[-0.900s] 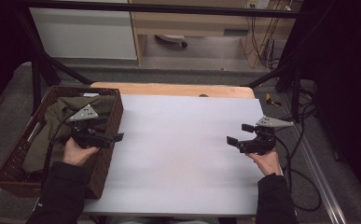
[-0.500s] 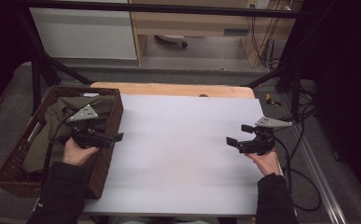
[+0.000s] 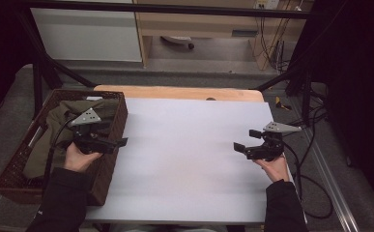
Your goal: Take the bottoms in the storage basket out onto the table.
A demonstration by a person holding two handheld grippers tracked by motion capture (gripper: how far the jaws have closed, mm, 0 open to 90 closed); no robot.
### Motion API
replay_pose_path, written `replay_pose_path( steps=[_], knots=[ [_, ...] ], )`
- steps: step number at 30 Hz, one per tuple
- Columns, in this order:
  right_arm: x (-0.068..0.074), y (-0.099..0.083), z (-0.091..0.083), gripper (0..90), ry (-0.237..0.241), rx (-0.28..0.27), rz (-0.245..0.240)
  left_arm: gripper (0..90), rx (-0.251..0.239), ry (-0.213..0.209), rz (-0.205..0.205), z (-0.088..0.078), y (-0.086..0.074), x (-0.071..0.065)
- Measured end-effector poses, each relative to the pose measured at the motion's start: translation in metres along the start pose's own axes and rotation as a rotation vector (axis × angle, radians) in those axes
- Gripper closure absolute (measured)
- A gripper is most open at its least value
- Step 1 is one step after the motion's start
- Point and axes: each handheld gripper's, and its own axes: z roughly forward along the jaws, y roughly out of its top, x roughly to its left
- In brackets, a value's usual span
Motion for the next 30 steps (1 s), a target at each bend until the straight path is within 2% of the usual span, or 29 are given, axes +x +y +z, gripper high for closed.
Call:
replay_pose_path(
  steps=[17,24,30],
  knots=[
    [0.0,0.001,-0.002,2.6,-0.002,-0.006,0.003,2.4,0.022,0.057,0.014,-0.026,0.019,0.004],
    [0.0,0.001,-0.002,2.6,-0.003,-0.004,0.003,2.4,0.05,0.091,0.012,-0.038,0.02,0.011],
    [0.0,0.001,-0.002,2.6,-0.007,-0.001,0.004,2.4,0.07,0.129,0.007,-0.05,0.018,0.022]
  ],
)
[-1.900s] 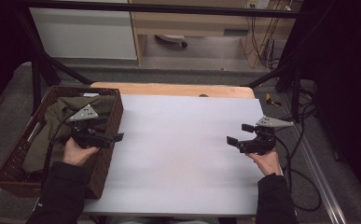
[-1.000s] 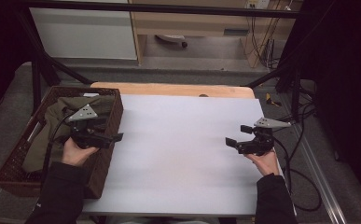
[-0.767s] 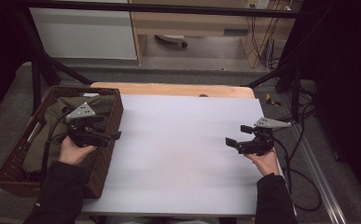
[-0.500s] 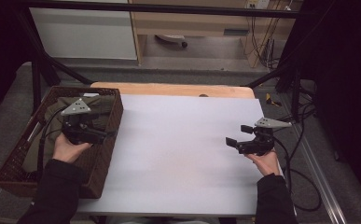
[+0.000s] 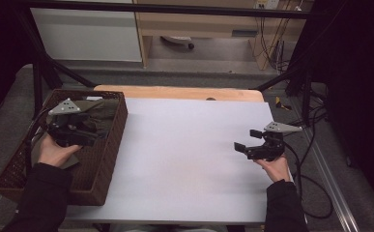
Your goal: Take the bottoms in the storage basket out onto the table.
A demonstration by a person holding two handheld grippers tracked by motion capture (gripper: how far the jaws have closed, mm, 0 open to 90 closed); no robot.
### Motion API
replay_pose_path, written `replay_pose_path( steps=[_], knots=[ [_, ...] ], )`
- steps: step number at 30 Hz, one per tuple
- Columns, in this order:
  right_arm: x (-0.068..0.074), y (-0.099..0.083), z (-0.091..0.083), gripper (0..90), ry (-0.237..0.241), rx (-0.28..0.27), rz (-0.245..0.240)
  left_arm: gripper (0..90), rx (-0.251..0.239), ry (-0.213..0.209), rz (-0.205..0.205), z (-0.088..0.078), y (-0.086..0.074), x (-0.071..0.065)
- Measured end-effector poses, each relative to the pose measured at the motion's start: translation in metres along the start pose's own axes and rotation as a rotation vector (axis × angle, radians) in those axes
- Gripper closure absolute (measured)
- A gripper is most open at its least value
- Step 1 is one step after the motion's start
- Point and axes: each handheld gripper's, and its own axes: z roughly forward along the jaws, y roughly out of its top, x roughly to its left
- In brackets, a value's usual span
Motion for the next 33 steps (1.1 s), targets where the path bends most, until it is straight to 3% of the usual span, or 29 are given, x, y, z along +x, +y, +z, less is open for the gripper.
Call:
replay_pose_path(
  steps=[13,24,33],
  knots=[
    [0.0,0.0,0.001,2.6,0.0,0.01,-0.006,2.4,0.068,0.102,-0.049,-0.01,-0.017,0.033],
    [0.0,-0.001,0.001,2.6,-0.002,0.011,-0.005,2.7,0.113,0.188,-0.118,-0.013,-0.035,0.062],
    [0.0,-0.001,0.001,2.6,-0.004,0.011,-0.001,2.7,0.157,0.251,-0.151,-0.011,-0.052,0.078]
  ],
)
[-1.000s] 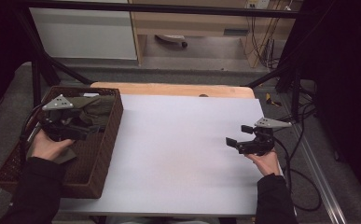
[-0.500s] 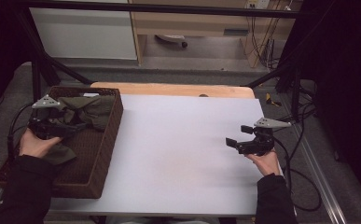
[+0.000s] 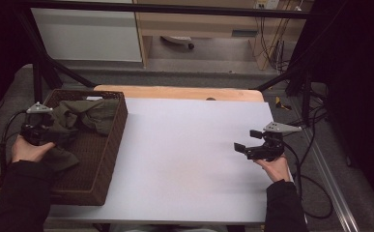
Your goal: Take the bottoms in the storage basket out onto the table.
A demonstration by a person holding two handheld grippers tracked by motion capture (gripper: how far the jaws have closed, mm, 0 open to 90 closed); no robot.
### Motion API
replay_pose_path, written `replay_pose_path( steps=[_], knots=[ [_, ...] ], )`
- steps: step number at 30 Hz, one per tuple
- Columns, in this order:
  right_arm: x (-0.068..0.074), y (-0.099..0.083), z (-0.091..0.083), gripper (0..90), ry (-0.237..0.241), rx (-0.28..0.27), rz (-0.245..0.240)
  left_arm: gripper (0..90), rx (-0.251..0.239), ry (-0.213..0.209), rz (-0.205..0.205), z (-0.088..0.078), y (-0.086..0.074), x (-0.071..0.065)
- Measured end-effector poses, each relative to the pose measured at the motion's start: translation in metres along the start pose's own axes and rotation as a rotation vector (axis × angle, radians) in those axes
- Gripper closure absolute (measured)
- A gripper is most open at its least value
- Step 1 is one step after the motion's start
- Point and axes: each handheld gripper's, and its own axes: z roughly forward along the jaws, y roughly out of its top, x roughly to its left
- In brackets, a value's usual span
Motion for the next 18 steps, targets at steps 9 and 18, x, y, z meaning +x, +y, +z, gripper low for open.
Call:
replay_pose_path(
  steps=[9,18],
  knots=[
    [-0.001,-0.001,0.0,2.6,-0.002,0.002,0.001,3.0,0.042,0.067,-0.027,0.009,-0.013,0.01],
    [-0.001,-0.001,0.0,2.6,-0.004,0.005,0.0,3.0,0.092,0.095,-0.043,0.02,-0.023,0.016]
  ],
)
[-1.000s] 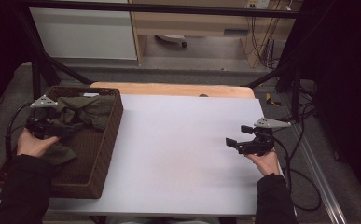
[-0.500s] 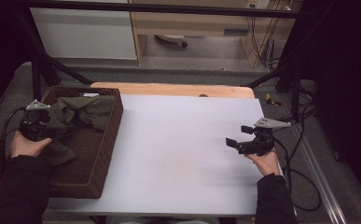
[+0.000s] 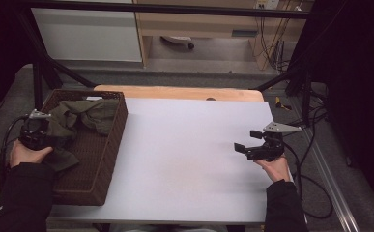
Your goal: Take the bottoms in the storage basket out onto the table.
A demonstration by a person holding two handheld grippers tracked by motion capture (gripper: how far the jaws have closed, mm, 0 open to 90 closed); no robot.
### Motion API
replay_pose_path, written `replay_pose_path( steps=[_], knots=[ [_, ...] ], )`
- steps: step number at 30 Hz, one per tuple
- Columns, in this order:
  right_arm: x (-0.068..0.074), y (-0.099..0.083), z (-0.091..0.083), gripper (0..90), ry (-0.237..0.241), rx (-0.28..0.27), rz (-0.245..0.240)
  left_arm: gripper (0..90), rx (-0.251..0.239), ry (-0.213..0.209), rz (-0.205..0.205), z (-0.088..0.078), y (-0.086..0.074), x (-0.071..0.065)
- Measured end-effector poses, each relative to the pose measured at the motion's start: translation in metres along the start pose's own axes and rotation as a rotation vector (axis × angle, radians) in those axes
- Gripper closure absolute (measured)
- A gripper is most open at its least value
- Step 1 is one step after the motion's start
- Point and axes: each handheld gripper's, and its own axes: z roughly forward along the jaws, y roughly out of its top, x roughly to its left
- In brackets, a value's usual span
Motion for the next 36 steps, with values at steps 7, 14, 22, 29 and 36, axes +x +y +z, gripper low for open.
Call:
replay_pose_path(
  steps=[7,14,22,29,36],
  knots=[
    [0.0,0.0,0.0,2.6,0.002,-0.003,-0.001,5.4,0.062,0.013,0.004,0.008,-0.002,-0.001],
    [0.0,0.0,0.0,2.6,0.002,-0.003,-0.002,13.8,0.112,0.037,-0.006,0.014,-0.004,0.001],
    [0.001,0.0,0.0,2.6,0.001,-0.002,-0.001,25.0,0.144,0.076,0.026,0.02,-0.006,0.0],
    [0.0,0.0,0.0,2.6,0.003,-0.003,-0.002,37.6,0.168,0.121,0.063,0.023,-0.006,-0.002],
    [0.0,0.0,0.0,2.6,0.004,-0.002,-0.001,56.9,0.195,0.122,0.038,0.025,-0.007,0.0]
  ],
)
